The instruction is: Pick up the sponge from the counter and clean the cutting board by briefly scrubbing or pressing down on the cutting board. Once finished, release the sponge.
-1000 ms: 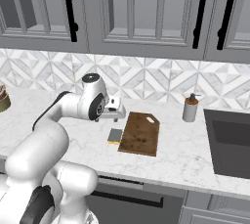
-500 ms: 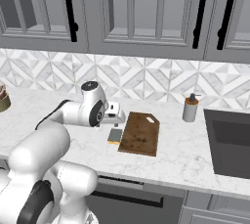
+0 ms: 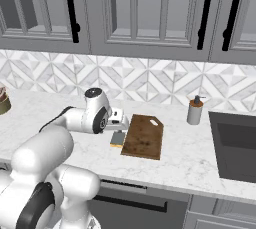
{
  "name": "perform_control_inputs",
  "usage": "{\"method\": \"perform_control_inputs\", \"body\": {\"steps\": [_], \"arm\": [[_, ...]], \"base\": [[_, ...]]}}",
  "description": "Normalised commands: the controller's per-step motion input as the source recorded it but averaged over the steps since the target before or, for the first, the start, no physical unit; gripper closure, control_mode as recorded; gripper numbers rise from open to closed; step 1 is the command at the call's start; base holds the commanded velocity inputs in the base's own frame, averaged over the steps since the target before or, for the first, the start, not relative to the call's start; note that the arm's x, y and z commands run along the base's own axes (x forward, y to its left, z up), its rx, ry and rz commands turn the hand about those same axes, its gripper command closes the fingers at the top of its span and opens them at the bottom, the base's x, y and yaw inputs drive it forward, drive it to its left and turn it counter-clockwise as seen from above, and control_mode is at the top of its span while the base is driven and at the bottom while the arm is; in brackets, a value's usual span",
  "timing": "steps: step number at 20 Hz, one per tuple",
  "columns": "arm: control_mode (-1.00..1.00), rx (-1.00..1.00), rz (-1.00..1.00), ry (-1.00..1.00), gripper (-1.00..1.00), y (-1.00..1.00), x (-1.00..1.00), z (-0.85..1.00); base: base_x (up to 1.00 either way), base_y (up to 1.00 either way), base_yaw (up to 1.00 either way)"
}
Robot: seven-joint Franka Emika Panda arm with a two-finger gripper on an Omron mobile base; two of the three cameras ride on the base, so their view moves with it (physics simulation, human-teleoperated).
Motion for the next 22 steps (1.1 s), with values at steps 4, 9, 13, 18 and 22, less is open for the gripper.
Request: {"method": "perform_control_inputs", "body": {"steps": [4,9,13,18,22], "arm": [[-1.00,0.00,0.00,0.00,-1.00,-0.11,0.02,-0.11],[-1.00,0.03,0.00,0.00,-1.00,-0.18,0.08,-0.14],[-1.00,0.03,0.00,0.01,-1.00,-0.04,0.08,-0.18],[-1.00,0.00,0.00,0.02,-1.00,0.03,0.09,-0.21],[-1.00,-0.01,0.00,0.00,-1.00,0.03,0.06,-0.12]], "base": [[0.00,0.00,0.00],[0.00,0.00,0.00],[0.00,0.00,0.00],[0.00,0.00,0.00],[0.00,0.00,0.00]]}}
